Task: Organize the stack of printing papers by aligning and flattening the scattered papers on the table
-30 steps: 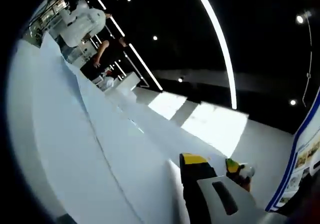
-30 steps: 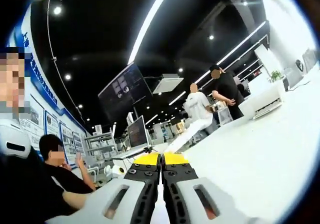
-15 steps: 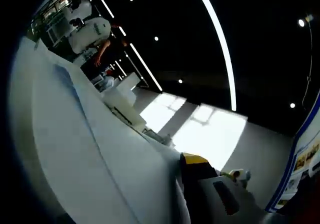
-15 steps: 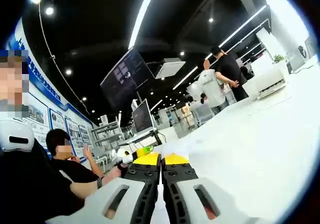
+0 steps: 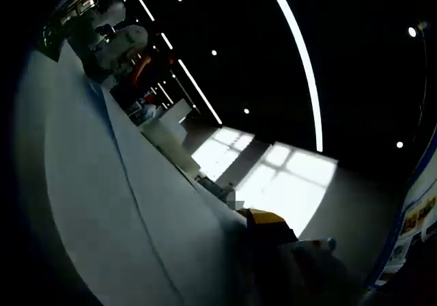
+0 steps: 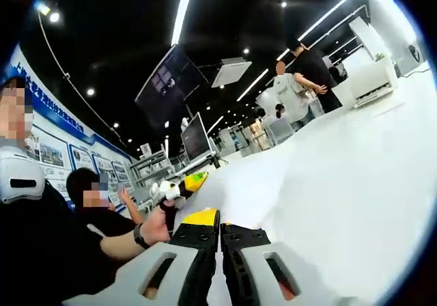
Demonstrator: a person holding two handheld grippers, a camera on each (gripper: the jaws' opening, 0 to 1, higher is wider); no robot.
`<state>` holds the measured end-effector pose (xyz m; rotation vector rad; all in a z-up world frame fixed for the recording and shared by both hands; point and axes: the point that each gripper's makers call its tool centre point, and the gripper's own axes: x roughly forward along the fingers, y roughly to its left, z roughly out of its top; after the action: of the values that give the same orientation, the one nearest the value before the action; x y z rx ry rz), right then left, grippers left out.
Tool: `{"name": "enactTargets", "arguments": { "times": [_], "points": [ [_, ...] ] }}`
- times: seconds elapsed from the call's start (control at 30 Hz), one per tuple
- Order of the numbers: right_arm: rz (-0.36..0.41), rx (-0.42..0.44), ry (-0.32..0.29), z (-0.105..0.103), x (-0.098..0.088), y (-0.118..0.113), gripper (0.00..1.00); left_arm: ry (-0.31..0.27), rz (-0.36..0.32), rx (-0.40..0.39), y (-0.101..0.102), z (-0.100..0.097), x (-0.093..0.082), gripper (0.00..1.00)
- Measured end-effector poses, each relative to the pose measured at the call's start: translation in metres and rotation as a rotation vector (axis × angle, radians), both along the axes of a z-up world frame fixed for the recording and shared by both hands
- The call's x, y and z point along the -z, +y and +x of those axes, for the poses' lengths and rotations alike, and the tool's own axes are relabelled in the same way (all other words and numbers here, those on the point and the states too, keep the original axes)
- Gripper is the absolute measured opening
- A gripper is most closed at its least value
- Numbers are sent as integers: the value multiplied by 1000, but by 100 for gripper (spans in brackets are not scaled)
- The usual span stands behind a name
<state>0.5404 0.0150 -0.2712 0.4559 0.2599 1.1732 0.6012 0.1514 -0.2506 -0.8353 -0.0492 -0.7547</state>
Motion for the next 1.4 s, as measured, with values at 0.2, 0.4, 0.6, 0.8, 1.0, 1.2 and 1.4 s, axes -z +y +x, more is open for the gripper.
{"name": "enactTargets", "arguments": {
  "times": [0.2, 0.4, 0.6, 0.8, 1.0, 1.2, 1.4],
  "points": [
    [-44, -21, 0, -3, 10, 4, 0, -2, 0, 1, 0, 0, 0, 19],
    [-85, -59, -2, -8, 17, 10, 0, -3, -1, 2, 0, 0, 0, 19],
    [-102, -110, 19, -14, 22, 12, 0, -3, -2, 3, 0, -1, 0, 19],
    [-124, -142, 29, -18, 27, 16, 0, -4, -2, 2, 0, -1, -1, 19],
    [-195, -157, 6, -22, 36, 24, 0, -4, -3, 1, 0, -1, -1, 19],
    [-229, -157, -8, -22, 41, 29, 0, -4, -4, 0, 1, 0, -1, 19],
    [-232, -143, -5, -19, 42, 28, 0, -5, -5, 1, 1, 0, -1, 19]
  ]
}}
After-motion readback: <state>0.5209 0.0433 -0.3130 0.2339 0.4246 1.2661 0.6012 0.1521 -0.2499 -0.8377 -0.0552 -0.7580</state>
